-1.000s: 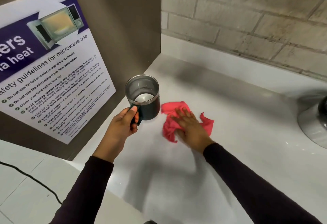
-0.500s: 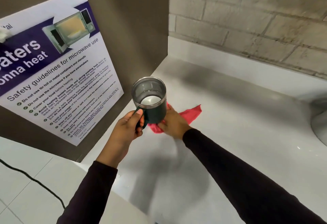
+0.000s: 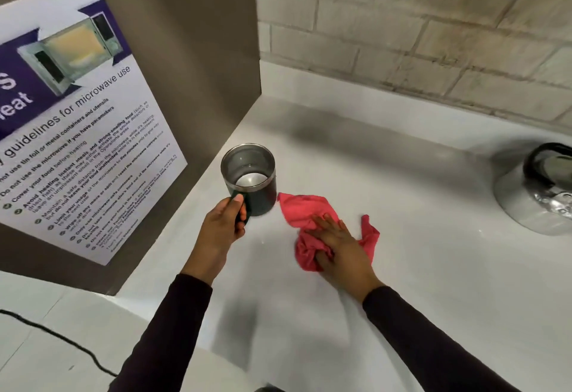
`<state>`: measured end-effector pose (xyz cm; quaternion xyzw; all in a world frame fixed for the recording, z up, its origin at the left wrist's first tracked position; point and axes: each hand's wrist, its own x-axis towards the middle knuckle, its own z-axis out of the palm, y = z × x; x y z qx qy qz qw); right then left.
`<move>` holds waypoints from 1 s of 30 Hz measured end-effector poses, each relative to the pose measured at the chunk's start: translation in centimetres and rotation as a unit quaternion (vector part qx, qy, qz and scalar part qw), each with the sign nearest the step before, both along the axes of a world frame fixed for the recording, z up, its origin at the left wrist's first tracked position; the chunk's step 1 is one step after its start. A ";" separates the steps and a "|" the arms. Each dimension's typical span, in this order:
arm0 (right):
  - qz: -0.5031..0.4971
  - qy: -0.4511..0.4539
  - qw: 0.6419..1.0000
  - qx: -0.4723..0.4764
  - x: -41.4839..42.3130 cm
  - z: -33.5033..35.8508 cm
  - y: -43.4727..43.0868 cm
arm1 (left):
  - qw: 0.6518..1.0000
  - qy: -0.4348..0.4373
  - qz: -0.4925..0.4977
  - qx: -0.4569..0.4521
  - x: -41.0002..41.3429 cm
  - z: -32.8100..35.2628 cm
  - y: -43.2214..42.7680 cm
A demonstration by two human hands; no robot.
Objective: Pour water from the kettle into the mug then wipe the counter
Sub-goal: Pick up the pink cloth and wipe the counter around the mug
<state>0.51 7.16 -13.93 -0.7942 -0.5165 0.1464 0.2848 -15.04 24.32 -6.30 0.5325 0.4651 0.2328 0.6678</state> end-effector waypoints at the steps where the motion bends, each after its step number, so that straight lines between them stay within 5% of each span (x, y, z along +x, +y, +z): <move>1: -0.012 -0.003 1.000 0.003 -0.1 0.2 -0.2 | 1.000 0.006 0.000 0.001 0.2 -0.1 -0.1; 17: -0.083 0.049 0.995 0.024 -1.1 2.0 0.0 | 1.000 0.023 0.009 0.002 0.8 -1.0 -1.3; 22: -0.181 0.104 0.976 0.053 -0.2 4.2 -1.5 | 0.982 0.017 0.141 0.126 -0.1 -0.1 -3.8; 30: -0.363 0.152 0.901 0.183 4.4 9.1 -9.2 | 0.987 -0.039 -0.060 0.144 5.6 2.3 -11.7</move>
